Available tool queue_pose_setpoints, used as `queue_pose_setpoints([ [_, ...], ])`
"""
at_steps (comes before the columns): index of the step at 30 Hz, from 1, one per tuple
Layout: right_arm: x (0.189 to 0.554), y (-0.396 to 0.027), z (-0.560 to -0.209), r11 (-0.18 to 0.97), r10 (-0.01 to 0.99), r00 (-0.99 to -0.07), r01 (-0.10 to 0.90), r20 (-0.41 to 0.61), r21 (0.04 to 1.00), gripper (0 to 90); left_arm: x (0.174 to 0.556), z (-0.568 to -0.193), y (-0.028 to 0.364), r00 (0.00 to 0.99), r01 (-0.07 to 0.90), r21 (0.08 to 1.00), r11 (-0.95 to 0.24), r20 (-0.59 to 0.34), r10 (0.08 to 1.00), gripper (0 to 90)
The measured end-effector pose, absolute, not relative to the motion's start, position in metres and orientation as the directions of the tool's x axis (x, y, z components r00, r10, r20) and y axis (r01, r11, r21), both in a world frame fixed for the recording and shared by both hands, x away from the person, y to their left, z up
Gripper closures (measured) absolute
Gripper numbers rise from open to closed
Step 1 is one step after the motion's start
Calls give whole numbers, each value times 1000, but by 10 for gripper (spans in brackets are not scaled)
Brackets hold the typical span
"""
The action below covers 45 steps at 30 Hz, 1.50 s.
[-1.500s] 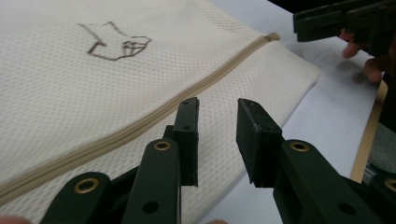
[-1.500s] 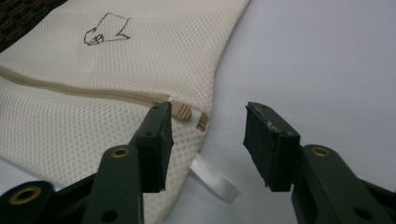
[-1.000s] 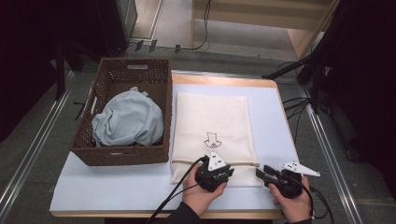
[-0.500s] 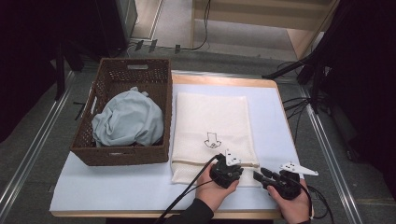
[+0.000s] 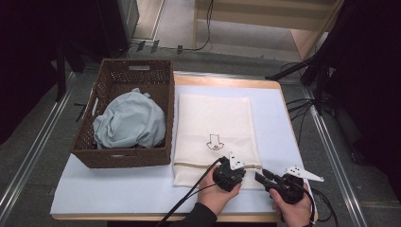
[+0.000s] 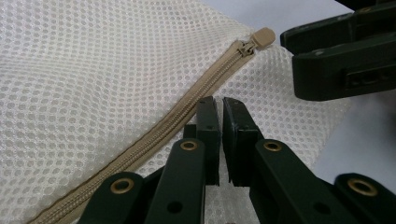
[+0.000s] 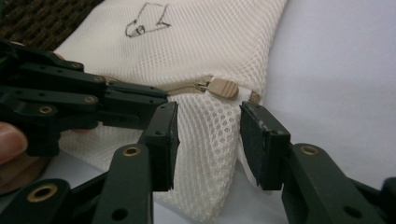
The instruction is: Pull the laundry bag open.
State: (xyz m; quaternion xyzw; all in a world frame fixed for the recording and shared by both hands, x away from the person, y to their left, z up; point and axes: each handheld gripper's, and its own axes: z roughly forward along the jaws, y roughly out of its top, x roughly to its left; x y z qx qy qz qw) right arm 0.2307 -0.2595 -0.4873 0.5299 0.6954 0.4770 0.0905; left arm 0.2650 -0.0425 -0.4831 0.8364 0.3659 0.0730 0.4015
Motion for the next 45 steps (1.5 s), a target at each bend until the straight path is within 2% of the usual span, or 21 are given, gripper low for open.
queue_pose_setpoints([
  [5,228,-258,-485,-15,820,-444,615,362,788,545,264,-483,-43,721,549,728,-411,-163,674,859],
  [10,232,-259,-488,-23,847,-405,620,344,785,447,265,-483,-43,721,553,728,-405,-173,671,858],
  [14,241,-257,-489,20,853,-423,613,306,790,379,265,-483,-43,720,554,729,-403,-175,672,858],
  [17,252,-254,-490,48,853,-426,639,302,767,312,265,-483,-42,721,554,728,-404,-177,670,857],
  [19,258,-253,-492,54,852,-421,661,311,748,303,265,-483,-42,720,556,726,-405,-178,670,857],
  [26,252,-250,-491,63,831,-443,677,338,734,340,266,-483,-42,721,557,726,-402,-182,669,856],
  [31,243,-253,-490,30,817,-432,692,381,721,404,266,-483,-42,720,557,727,-401,-183,670,855],
  [37,236,-257,-481,-25,781,-468,639,415,769,487,266,-483,-42,720,558,726,-401,-184,670,854],
  [45,230,-253,-476,-20,722,-541,606,431,795,606,266,-484,-41,721,559,728,-398,-189,667,853],
])
